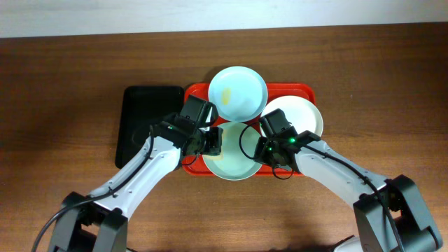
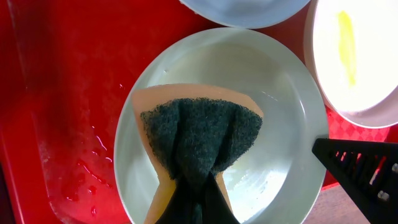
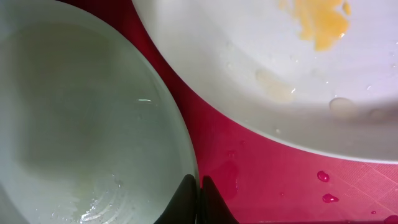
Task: Clean dirty plates on tray and stack at the side
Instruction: 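Keep scrubbing the plate surface with the sponge in the left gripper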
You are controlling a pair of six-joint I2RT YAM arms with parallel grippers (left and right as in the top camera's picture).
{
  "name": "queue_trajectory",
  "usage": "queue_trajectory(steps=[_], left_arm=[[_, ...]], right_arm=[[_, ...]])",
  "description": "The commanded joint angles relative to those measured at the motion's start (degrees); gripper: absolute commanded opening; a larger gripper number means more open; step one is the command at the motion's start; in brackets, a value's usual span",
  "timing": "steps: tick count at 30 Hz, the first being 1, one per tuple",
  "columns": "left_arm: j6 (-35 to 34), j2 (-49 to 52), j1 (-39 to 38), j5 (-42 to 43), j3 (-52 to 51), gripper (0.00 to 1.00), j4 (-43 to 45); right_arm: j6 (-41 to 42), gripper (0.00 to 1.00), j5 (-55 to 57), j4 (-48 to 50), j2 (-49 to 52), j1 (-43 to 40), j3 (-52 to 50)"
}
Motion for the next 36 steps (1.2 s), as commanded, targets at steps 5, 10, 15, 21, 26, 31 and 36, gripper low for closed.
queue_trajectory(steps=[5, 10, 15, 21, 26, 31, 36], left_arm=[[1.11, 4.31, 0.04, -0.76, -0.2, 0.0, 0.94], [1.11, 5.38, 0.04, -0.79, -0.2, 0.0, 2.47], [0.87, 6.69, 0.04, -0.79, -0.2, 0.0, 4.22], [0.9, 8.15, 0.04, -1.53, -0.2, 0.0, 4.83], [0.44, 10.36, 0.04, -2.27, -0.2, 0.0, 6.14], [0.44, 14.32, 0.04, -2.05, -0.2, 0.0, 6.32], [-0.39, 17.09, 0.04, 2.71, -0.2, 0.0, 6.75]], right_arm=[[0.5, 0.04, -0.28, 0.04, 0.66, 0.37, -0.33], [0.5, 0.04, -0.28, 0.17, 0.66, 0.37, -0.33], [0.5, 0.04, -0.28, 0.17, 0.66, 0.37, -0.33], [0.5, 0.04, -0.28, 0.17, 0.66, 0.37, -0.33], [0.5, 0.04, -0.28, 0.17, 0.66, 0.37, -0.33], [0.5, 0.04, -0.31, 0.15, 0.66, 0.37, -0.33], [0.5, 0.04, -0.31, 0.17, 0.66, 0.37, -0.33]])
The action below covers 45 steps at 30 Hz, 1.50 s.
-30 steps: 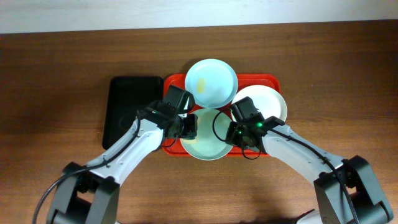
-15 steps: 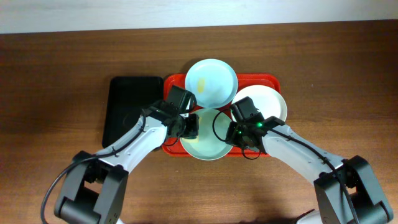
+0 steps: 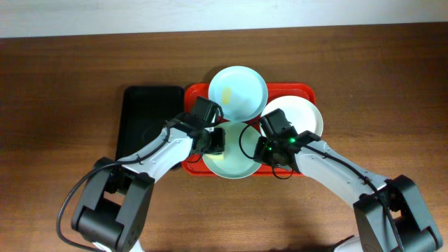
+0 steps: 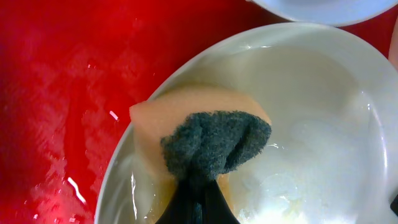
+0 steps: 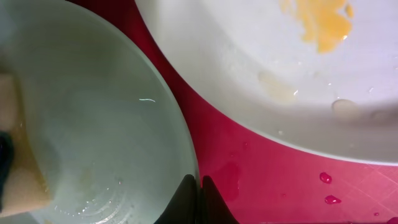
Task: Clean dirty plates on tray and stack at the side
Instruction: 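Keep scrubbing the plate surface with the sponge in the left gripper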
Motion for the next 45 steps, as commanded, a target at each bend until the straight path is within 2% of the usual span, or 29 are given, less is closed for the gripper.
queue_trajectory(steps=[1, 12, 24, 34, 39, 42, 45], left_arm=[[-0.31, 4.74, 0.02, 4.7, -1.14, 0.0, -0.33], [-0.31, 4.79, 0.02, 21.16, -1.14, 0.0, 2.43], [-0.33, 4.79, -0.72, 21.49, -1.11, 0.0, 2.64], [0.0, 4.44, -0.44, 34.25, -0.35, 0.0, 7.74], [4.87, 0.61, 0.74, 34.07, 0.74, 0.0, 7.48], [4.9, -2.78, 2.36, 28.3, 0.74, 0.0, 5.62], [5.14, -3.78, 3.04, 19.06, 0.74, 0.0, 2.45]], right_arm=[[0.46, 0.04, -0.15, -0.11, 0.66, 0.37, -0.31], [0.46, 0.04, -0.15, -0.13, 0.66, 0.37, -0.31], [0.46, 0.04, -0.15, -0.11, 0.66, 0.37, -0.31], [0.44, 0.04, -0.15, -0.35, 0.66, 0.37, -0.31], [0.44, 0.04, -0.13, -0.35, 0.66, 0.37, -0.31], [0.46, 0.04, -0.15, -0.33, 0.66, 0.37, -0.31], [0.46, 0.04, -0.15, -0.35, 0.66, 0.37, -0.31]])
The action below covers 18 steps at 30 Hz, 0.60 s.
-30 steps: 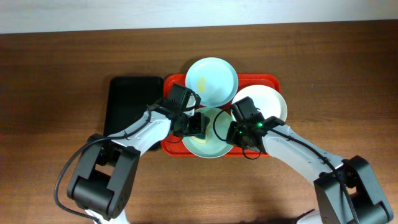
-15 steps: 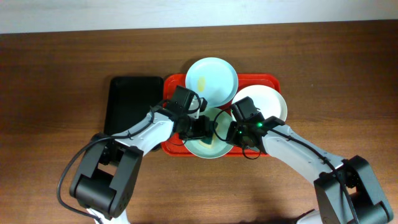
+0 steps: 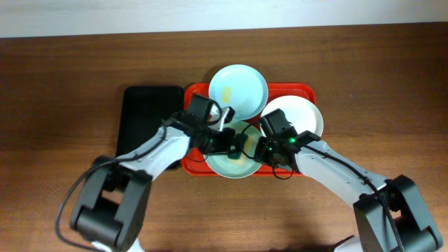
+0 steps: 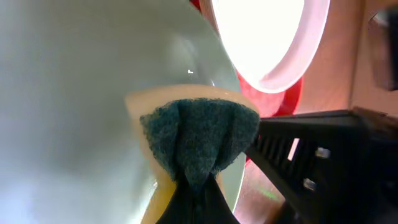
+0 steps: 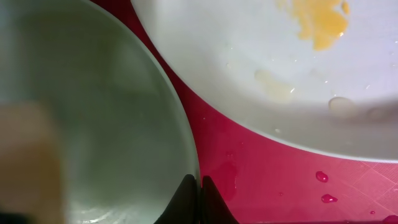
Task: Clean dirty plates on tray and stack at the side
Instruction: 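Keep scrubbing the plate surface with the sponge in the left gripper, then lift the sponge with the left gripper and move it over the black tray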
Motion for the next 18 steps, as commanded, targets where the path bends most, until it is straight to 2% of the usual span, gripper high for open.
queue_trajectory(steps=[1, 4, 11, 13, 18], left_arm=[[1.95, -3.37, 1.2, -11.61, 1.16, 0.0, -2.82], [4.15, -3.39, 1.33, -16.96, 1.16, 0.0, -5.35], [4.74, -5.95, 1.33, -16.94, 1.77, 0.0, -5.57], [4.74, -6.97, 1.33, -17.11, 2.54, 0.0, -5.6], [4.66, -7.61, 1.11, -23.37, 3.23, 0.0, -6.88]], right_arm=[[0.44, 0.04, -0.35, -0.07, 0.66, 0.37, -0.31], [0.44, 0.04, -0.37, -0.09, 0.66, 0.37, -0.31], [0.46, 0.04, -0.37, -0.07, 0.66, 0.37, -0.31], [0.44, 0.08, -0.37, -0.04, 0.66, 0.37, -0.31], [0.46, 0.08, -0.37, -0.04, 0.66, 0.37, -0.31]])
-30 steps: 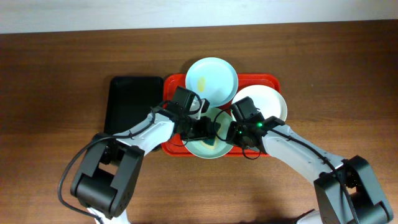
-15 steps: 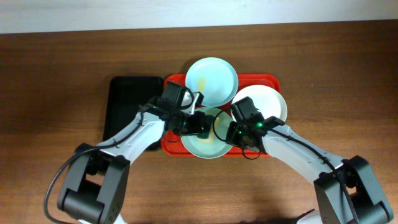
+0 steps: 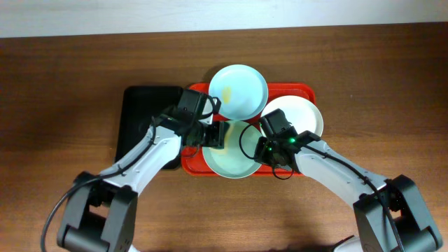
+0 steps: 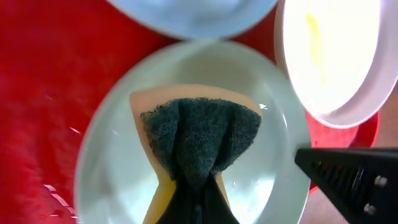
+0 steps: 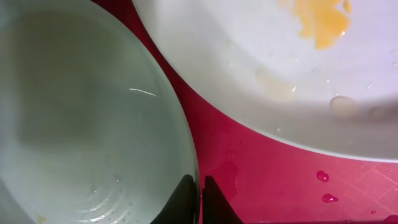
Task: Clean dirty plates on tray and stack at the side
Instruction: 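Lift the sponge with the left gripper and move it over the black tray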
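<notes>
Three plates lie on the red tray [image 3: 301, 89]. The pale green front plate [image 3: 231, 159] is wet; my right gripper [image 5: 199, 190] is shut on its right rim. My left gripper [image 4: 193, 208] is shut on an orange sponge with a dark green scouring face [image 4: 199, 134], held above that plate's middle [image 4: 124, 162]. The pale blue plate [image 3: 238, 92] at the back has a yellow smear. The white plate [image 3: 301, 115] on the right carries a yellow stain [image 5: 320, 25].
A black mat [image 3: 143, 126] lies on the brown table [image 3: 70, 70] just left of the tray. Water drops [image 5: 323, 177] dot the tray between the plates. Both arms crowd the tray's front edge.
My left gripper with the sponge has moved from the green plate's right rim back over its middle. The right gripper still pinches the rim in the same place.
The sponge hung over the green plate's middle with my right gripper holding the rim. Then it was at the plate's left side, then at the right rim near the right gripper. Now it is back above the middle.
</notes>
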You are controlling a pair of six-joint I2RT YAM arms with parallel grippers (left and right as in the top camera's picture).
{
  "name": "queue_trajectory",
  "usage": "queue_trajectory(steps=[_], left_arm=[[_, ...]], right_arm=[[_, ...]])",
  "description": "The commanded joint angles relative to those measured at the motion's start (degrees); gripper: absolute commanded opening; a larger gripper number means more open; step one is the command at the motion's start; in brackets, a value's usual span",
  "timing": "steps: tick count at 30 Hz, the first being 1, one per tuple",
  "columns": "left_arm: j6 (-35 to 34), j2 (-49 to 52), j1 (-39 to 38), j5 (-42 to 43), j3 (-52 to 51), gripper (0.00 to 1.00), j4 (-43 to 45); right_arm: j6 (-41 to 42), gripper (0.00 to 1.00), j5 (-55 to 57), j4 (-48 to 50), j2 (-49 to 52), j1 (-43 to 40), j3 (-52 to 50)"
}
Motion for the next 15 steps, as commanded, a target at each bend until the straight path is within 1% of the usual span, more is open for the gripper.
queue_trajectory(steps=[1, 4, 11, 14, 15], left_arm=[[1.01, -1.46, -0.28, -4.79, 1.49, 0.0, -1.7], [0.83, 0.68, -1.64, -5.84, 1.42, 0.0, -3.1], [-1.18, 7.28, -5.66, -7.26, 1.31, 0.0, -2.54], [-1.18, 8.44, -6.32, -6.43, 1.31, 0.0, -2.89], [-1.18, 8.41, -6.32, -4.59, 1.31, 0.0, -3.02]], right_arm=[[0.44, 0.07, -0.33, 0.0, 0.63, 0.37, -0.28], [0.44, 0.04, -0.33, 0.0, 0.63, 0.37, -0.28], [0.44, 0.04, -0.31, -0.02, 0.63, 0.37, -0.28], [0.44, 0.04, -0.33, -0.02, 0.63, 0.37, -0.28], [0.44, 0.04, -0.33, -0.02, 0.63, 0.37, -0.28]])
